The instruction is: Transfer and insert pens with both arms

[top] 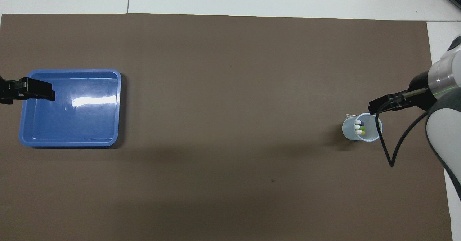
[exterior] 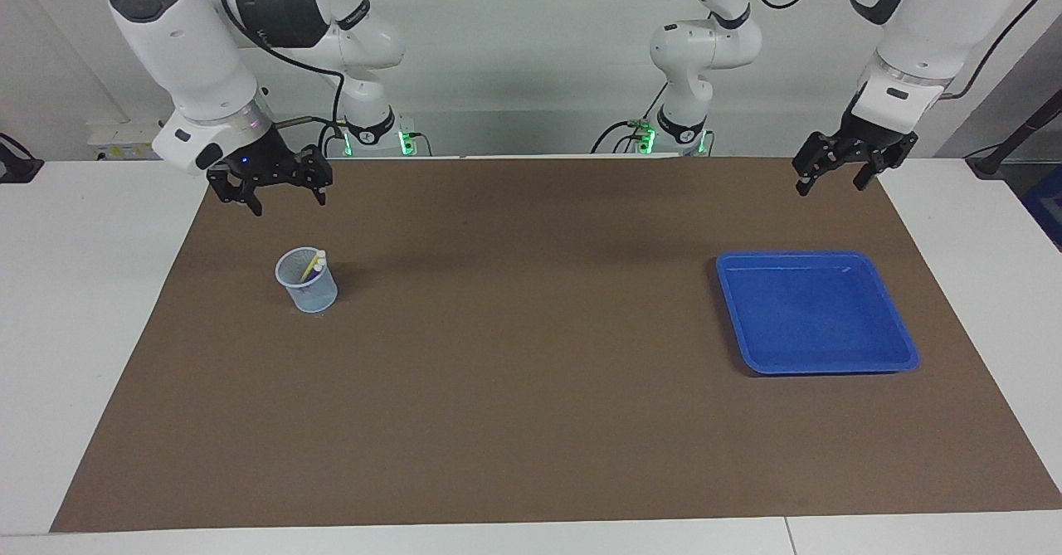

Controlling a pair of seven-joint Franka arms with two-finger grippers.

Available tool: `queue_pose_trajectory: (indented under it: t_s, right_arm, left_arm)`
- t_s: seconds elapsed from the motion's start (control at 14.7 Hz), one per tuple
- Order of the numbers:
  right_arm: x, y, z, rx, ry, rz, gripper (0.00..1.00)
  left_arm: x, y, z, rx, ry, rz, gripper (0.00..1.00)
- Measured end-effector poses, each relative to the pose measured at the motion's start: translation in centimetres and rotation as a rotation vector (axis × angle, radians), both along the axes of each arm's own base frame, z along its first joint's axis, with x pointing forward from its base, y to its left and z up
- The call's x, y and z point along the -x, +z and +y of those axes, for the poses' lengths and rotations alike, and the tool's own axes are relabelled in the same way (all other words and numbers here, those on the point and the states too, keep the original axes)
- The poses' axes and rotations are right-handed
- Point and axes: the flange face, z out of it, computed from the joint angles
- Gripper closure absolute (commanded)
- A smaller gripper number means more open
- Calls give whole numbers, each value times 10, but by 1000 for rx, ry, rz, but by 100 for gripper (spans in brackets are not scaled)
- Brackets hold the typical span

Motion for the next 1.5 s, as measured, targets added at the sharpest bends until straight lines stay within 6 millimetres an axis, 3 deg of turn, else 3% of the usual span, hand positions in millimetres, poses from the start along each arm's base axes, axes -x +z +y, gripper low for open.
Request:
queue_pose_trajectory:
  t_s: [1.5]
  right_arm:
    - [-1,6,-9,0,-40,-31,0]
  left_arm:
    - [-1,1,-1,1,-1,-11,0]
